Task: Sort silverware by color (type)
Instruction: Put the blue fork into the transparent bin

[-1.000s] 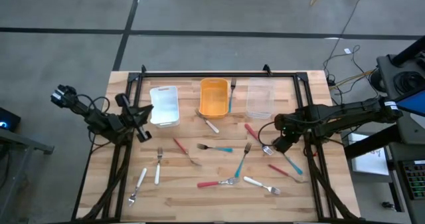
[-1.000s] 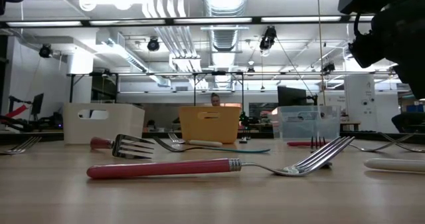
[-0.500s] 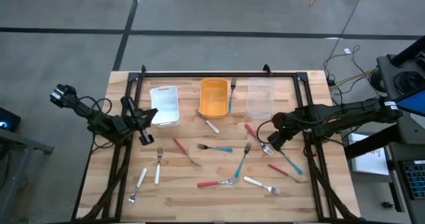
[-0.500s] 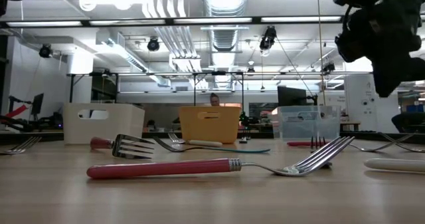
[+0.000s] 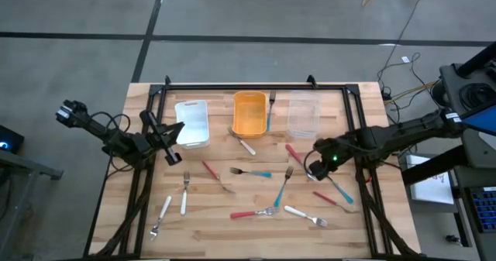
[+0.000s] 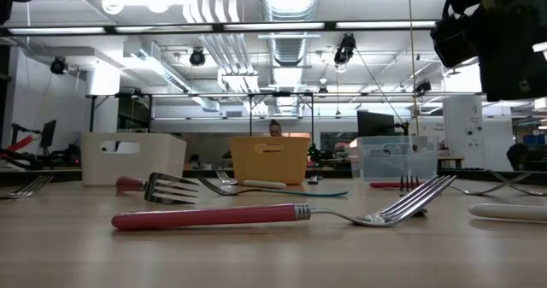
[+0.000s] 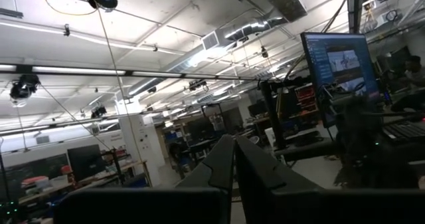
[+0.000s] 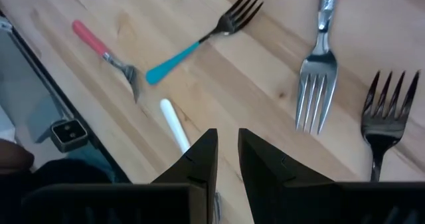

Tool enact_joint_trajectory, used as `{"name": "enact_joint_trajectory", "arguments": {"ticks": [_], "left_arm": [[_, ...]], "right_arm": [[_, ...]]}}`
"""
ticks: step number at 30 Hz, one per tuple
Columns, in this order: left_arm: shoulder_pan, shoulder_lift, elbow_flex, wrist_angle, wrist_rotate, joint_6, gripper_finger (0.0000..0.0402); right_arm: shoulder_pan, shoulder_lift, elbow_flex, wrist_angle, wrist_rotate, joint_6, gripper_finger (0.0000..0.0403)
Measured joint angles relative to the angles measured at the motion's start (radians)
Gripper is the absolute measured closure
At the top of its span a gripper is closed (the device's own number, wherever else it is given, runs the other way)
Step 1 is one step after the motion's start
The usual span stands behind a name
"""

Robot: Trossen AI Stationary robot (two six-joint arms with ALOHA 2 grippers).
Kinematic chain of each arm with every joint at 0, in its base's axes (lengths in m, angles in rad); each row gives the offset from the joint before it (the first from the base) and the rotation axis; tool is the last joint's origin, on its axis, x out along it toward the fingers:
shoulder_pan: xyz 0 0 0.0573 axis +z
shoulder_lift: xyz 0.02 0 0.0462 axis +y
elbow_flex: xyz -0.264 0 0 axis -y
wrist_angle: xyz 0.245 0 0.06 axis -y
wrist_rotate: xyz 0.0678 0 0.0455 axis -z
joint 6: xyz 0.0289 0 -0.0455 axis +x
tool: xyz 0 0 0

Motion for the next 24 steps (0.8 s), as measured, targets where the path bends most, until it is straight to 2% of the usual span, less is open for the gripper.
{"name": "enact_joint_trajectory", "arguments": {"ticks": [12,19,24], "left_arm": [[0.001,0.001,0.0,0.0,0.0,0.0,0.0402],[0.001,0.005,0.0,0.0,0.0,0.0,0.0402],[0.001,0.01,0.0,0.0,0.0,0.0,0.0402]], "right_arm": [[0.01,0.115,0.0,0.001,-0.009,0.005,0.0351],[0.01,0.197,0.0,0.008,-0.098,0.005,0.0351],[0.009,0.233,0.0,0.009,-0.113,0.004,0.0351]]}}
